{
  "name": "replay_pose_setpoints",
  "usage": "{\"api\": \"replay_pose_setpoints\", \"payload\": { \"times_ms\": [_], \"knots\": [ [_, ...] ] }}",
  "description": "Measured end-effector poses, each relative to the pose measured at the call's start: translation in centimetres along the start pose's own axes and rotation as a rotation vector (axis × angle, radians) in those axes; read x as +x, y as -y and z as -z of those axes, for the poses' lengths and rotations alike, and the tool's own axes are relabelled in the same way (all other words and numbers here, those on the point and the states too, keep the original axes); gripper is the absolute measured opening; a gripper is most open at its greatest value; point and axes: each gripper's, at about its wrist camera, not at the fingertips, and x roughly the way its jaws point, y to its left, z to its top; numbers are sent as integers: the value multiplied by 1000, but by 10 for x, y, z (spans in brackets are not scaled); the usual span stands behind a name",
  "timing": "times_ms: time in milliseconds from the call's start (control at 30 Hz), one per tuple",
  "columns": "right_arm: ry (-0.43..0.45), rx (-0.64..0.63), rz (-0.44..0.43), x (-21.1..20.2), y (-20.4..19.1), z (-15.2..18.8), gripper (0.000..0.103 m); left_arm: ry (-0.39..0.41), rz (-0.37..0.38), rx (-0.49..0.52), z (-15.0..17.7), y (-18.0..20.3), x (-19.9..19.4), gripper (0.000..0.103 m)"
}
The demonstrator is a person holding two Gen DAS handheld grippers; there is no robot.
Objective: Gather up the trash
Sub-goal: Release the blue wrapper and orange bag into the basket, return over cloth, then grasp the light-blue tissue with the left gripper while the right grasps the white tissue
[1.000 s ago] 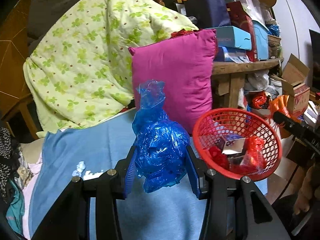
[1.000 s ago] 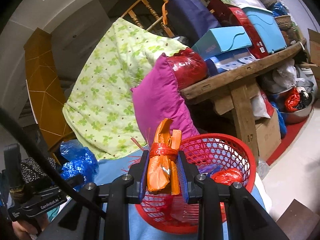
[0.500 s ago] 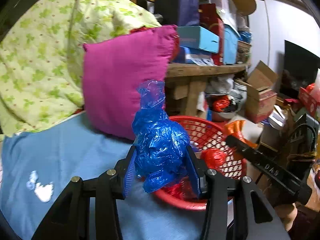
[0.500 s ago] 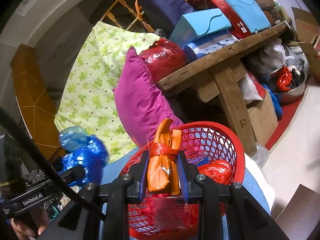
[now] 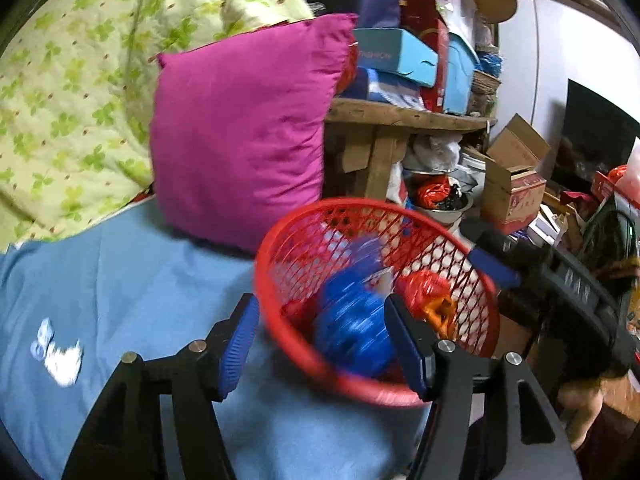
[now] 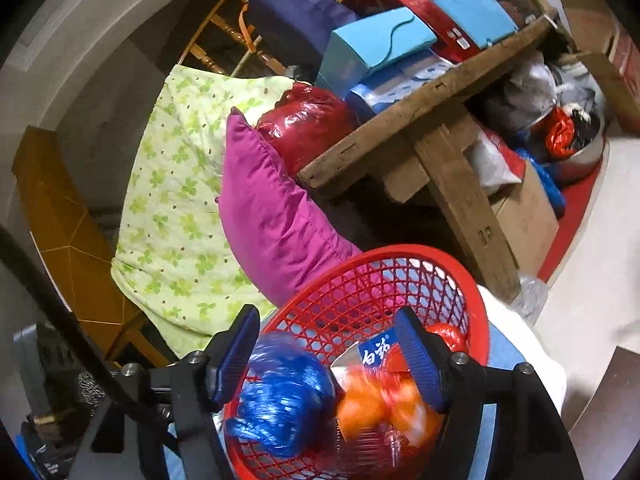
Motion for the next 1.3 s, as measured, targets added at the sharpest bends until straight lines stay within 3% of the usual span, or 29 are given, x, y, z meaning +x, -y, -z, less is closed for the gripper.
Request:
{"api": "replay_pose_setpoints", "payload": {
  "times_ms": [233,433,600,667,767,933,1300],
  "knots": [
    [27,-120,-18,5,-40,11,74,-33,-135,-107,54,-59,-36,66],
    [35,-307,-92,17,-108,40,74,-41,-294,-235,93,-124,-73,66],
    [-30,-446,-169,36,-162,76,74,-45,-435,-310,125,-175,-101,66],
    [-61,-480,-190,45,-176,89,74,-50,-459,-342,135,-191,-107,66],
    [-126,-510,-208,62,-194,108,74,-60,-500,-410,153,-220,-116,66],
    [-348,-480,-226,112,-217,139,72,-48,-546,-479,170,-251,-130,66],
    [-694,-410,-258,251,-273,211,70,-74,-592,-523,185,-319,-129,66]
  ]
}}
